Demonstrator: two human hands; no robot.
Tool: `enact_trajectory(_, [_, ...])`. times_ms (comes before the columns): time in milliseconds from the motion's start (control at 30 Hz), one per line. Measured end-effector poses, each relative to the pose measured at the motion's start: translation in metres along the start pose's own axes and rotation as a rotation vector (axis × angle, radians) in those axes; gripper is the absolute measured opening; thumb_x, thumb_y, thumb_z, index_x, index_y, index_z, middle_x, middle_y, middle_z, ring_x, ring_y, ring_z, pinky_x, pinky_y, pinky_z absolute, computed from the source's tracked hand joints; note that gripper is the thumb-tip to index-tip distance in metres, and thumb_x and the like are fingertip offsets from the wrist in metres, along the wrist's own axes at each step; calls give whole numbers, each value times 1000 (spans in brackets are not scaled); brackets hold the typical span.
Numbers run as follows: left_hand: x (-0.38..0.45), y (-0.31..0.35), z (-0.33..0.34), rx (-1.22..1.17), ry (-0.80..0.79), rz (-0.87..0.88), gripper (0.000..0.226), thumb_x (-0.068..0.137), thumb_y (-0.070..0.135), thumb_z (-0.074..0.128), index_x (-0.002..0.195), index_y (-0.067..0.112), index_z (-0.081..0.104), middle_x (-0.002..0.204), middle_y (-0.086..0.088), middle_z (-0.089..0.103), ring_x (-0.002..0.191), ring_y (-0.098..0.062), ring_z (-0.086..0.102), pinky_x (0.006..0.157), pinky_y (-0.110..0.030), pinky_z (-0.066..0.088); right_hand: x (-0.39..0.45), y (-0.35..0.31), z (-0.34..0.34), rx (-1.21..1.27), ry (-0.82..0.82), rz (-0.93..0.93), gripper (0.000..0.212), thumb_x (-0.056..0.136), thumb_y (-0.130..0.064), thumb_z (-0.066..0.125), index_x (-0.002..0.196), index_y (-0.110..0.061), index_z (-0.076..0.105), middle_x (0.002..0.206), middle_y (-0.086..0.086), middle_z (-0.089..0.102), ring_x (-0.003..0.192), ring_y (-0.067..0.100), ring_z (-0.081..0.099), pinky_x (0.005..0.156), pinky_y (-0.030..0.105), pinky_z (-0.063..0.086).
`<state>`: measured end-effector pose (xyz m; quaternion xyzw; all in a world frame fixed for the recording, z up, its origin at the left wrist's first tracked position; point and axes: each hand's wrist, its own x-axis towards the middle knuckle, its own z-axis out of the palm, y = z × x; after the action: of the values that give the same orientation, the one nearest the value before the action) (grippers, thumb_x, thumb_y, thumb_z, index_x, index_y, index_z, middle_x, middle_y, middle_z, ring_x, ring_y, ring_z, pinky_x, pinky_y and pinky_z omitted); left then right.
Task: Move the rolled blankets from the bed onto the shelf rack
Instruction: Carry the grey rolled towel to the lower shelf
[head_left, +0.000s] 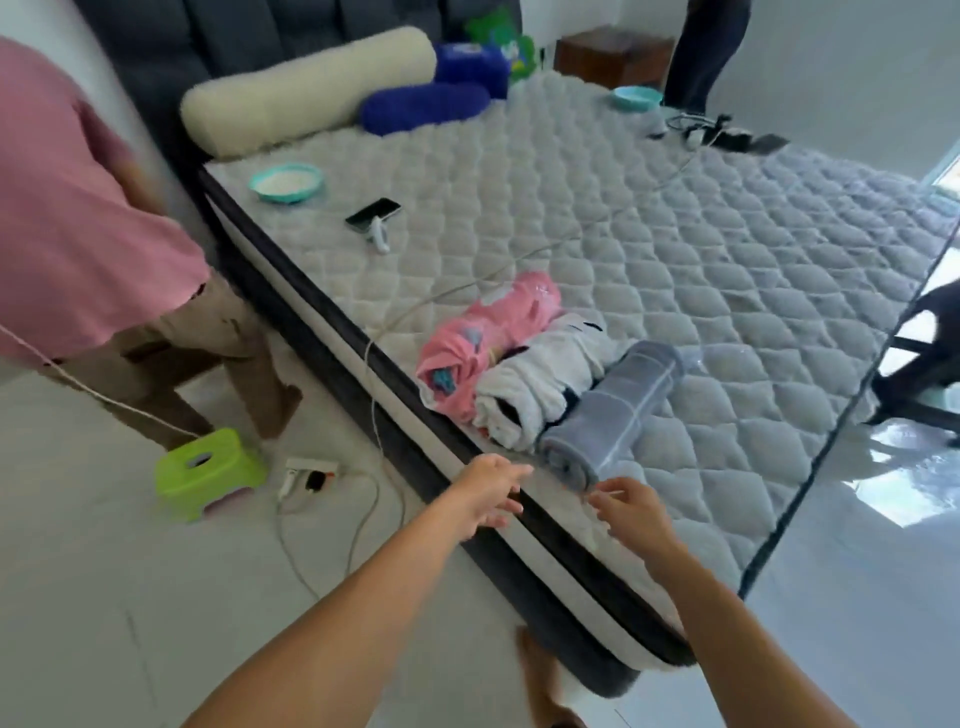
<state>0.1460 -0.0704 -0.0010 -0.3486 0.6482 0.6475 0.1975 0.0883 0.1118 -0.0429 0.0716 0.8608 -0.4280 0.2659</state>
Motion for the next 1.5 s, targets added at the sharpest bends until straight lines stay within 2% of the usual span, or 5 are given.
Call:
enact_trajectory(267, [106, 49, 45, -98, -95, -267, 51, 92, 35, 58, 136, 15, 40, 141, -15, 42, 119, -28, 52, 90, -51, 50, 145, -4, -49, 273, -47, 302, 40, 86, -39, 64, 105, -6, 54, 100, 19, 57, 98, 33, 60, 96, 50, 50])
enact_trajectory(367, [137, 64, 57, -150, -125, -360, 59, 93, 34, 57, 143, 11, 36, 150, -14, 35, 135, -32, 41, 98, -57, 45, 186, -12, -59, 274, -76, 347, 42, 81, -47, 67, 92, -8, 54, 82, 7, 52, 68, 19, 50, 62, 34, 48])
enact_trajectory(500, [164, 82, 69, -129, -131, -454, 66, 91, 37, 59, 147, 14, 33, 156, -13, 26, 139, -37, 34, 92, -57, 47, 226, -16, -62, 319, -118, 406, 67, 72, -49, 75, 116, -3, 53, 77, 4, 50, 59, 17, 46, 51, 28, 40])
enact_trajectory(667, [183, 92, 68, -92, -157, -558, 69, 88, 40, 62, 146, 15, 33, 159, -16, 18, 141, -40, 30, 96, -61, 46, 247, -23, -56, 507, -140, 469, 85, 71, -41, 80, 136, -4, 39, 128, 11, 54, 118, 33, 54, 88, 41, 48])
enact_trajectory(1500, [45, 22, 24, 31, -162, -390, 69, 91, 43, 56, 148, 15, 29, 157, -12, 26, 132, -43, 43, 98, -55, 47, 93, -27, -15, 547, 25, 235, 86, 56, -44, 85, 124, -15, 42, 116, 7, 58, 97, 25, 57, 83, 43, 50])
